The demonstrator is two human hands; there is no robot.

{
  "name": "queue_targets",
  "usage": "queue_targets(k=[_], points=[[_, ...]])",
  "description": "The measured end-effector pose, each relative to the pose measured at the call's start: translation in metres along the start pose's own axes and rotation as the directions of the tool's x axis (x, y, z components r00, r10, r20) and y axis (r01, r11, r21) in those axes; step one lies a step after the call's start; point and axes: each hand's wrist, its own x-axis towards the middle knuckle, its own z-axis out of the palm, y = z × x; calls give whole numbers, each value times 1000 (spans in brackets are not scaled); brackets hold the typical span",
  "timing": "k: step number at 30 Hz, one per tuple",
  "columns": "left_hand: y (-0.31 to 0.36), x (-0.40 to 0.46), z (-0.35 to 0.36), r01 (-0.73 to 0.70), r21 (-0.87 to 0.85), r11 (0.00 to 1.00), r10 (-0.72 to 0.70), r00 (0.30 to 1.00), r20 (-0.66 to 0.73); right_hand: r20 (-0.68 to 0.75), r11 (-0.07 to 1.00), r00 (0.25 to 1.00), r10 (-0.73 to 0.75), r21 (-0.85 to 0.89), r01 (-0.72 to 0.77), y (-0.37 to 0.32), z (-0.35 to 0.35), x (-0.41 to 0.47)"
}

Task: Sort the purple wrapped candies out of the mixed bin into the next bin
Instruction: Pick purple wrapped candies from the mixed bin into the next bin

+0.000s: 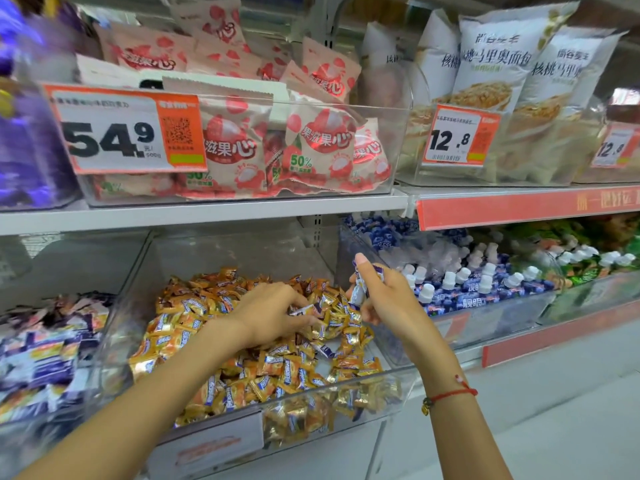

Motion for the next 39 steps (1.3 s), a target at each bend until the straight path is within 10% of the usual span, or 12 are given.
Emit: queue_targets(k=[12, 17, 22, 28, 35, 39], points=[[7, -93, -17, 143, -357, 923, -247, 932, -265, 213, 913, 974, -72, -380, 151, 17, 9, 16], [0, -106, -12, 193, -401, 895, -334, 888, -317, 345, 509, 908, 240, -841, 185, 24, 30, 43], [-1, -106, -5, 242, -397, 885, -391, 849, -355, 246, 256, 911, 330, -953, 164, 31, 58, 48], [0, -107, -6, 225, -410, 884, -365, 880, -305, 317, 357, 904, 289, -911, 205, 34, 62, 50], [10, -118, -17, 131, -466, 875, -302, 900, -314, 462, 818, 887, -19, -503, 279, 24, 29, 33], [25, -141, -37, 10, -609, 793, -298, 878, -374, 445, 846, 887, -123, -420, 328, 5, 38, 11]])
